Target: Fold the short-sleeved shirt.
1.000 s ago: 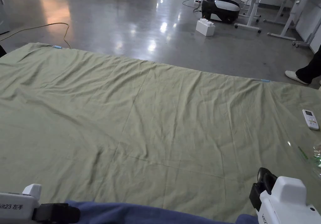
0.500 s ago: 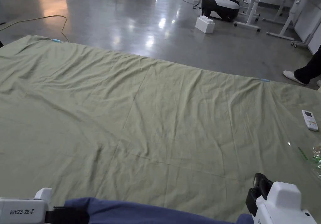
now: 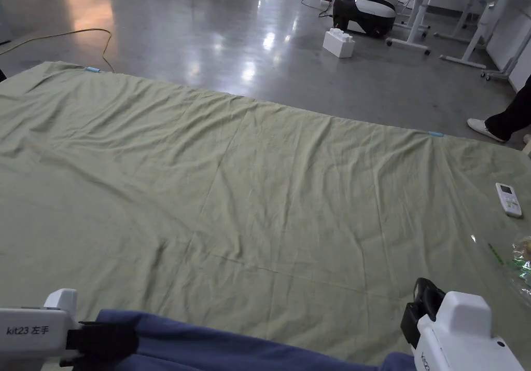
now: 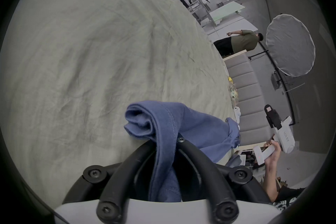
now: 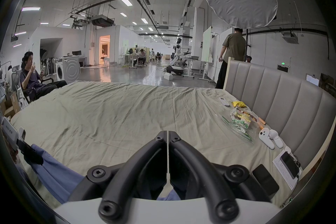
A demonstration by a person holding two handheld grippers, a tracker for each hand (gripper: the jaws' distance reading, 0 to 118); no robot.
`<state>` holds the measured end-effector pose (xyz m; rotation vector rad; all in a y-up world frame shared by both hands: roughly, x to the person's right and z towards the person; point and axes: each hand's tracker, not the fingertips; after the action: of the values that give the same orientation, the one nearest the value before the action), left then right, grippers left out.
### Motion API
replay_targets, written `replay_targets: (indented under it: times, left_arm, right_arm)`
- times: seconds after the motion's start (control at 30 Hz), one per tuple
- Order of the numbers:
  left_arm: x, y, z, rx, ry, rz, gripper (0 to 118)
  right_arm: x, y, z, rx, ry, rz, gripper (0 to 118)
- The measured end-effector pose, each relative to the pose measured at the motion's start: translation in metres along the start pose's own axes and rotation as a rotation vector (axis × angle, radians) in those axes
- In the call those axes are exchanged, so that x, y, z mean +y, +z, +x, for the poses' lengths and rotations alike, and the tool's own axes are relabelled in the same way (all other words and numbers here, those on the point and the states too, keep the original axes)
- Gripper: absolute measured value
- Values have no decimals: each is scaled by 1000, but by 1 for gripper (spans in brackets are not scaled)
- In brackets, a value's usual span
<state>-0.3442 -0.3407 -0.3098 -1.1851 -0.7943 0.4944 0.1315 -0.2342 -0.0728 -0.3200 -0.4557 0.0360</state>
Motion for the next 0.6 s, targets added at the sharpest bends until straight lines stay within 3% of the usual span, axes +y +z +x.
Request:
replay_targets:
  times: [0.33, 0.6]
  left_arm:
    - [17, 75, 14, 249, -84, 80, 8]
    - [4, 86, 47, 291, -78, 72, 8]
  right_arm:
    - [1, -1, 0, 28, -16, 19, 2]
    - [-2, -2, -1, 44, -37, 15, 2]
